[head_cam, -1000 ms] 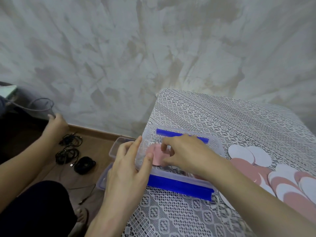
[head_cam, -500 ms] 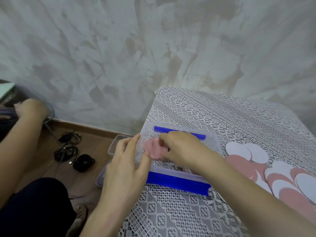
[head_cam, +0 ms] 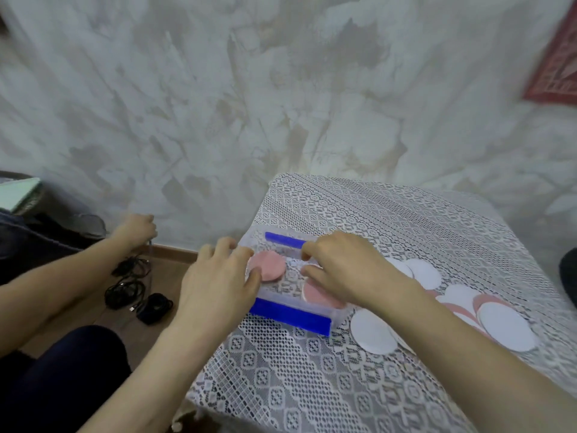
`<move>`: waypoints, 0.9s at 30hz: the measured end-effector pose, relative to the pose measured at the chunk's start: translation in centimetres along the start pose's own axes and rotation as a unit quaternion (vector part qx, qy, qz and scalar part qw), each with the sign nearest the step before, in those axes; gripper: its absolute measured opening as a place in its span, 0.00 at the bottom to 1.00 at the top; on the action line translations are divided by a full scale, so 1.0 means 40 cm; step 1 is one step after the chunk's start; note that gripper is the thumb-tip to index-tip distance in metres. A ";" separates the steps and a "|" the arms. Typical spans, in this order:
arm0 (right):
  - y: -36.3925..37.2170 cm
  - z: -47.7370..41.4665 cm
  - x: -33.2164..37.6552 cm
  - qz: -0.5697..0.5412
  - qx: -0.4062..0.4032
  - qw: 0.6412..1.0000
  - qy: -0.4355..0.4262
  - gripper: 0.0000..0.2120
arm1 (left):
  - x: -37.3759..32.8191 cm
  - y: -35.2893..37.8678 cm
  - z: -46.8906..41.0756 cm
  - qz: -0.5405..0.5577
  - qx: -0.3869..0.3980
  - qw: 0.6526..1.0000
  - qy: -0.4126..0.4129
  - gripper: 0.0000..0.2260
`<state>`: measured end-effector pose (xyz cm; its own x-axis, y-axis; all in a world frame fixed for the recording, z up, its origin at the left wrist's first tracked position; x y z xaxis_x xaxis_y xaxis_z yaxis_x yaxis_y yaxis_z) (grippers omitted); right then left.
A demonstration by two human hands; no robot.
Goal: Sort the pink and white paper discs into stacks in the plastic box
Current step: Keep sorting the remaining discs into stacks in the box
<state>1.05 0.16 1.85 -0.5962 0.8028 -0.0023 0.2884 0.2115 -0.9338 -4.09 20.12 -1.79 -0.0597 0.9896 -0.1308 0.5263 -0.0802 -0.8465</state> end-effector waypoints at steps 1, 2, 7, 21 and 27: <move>-0.010 0.016 -0.009 -0.002 0.000 1.000 0.005 0.15 | -0.002 0.001 0.003 -0.001 0.008 1.000 -0.014 0.18; -0.019 0.032 -0.018 -0.004 0.000 1.000 0.010 0.15 | -0.003 0.002 0.006 -0.001 0.018 0.999 -0.032 0.18; -0.053 0.098 -0.054 -0.009 -0.015 0.999 0.029 0.16 | -0.013 -0.015 0.038 -0.033 0.020 0.998 -0.049 0.18; -0.132 0.257 -0.150 0.059 -0.034 0.993 0.093 0.15 | -0.376 -0.020 0.005 0.034 -0.039 0.984 0.171 0.17; -0.125 0.393 -0.263 0.075 0.004 0.979 0.192 0.21 | -0.530 0.035 0.035 0.070 -0.029 0.970 0.231 0.16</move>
<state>-5.88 -18.10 0.92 -0.2223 0.9750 -0.0071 0.3454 0.0720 -0.9357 -3.26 -1.13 -0.94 0.3952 0.9185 0.0147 0.5502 -0.2239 -0.8045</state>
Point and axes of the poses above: each hand's wrist, its own z-axis away from the middle knuckle, its own y-axis out of the palm, x = y × z, the point moved 1 cm from there along -z, towards the middle knuckle, and after that the axes turned 14 degrees about -x, right-handed, at the moved point
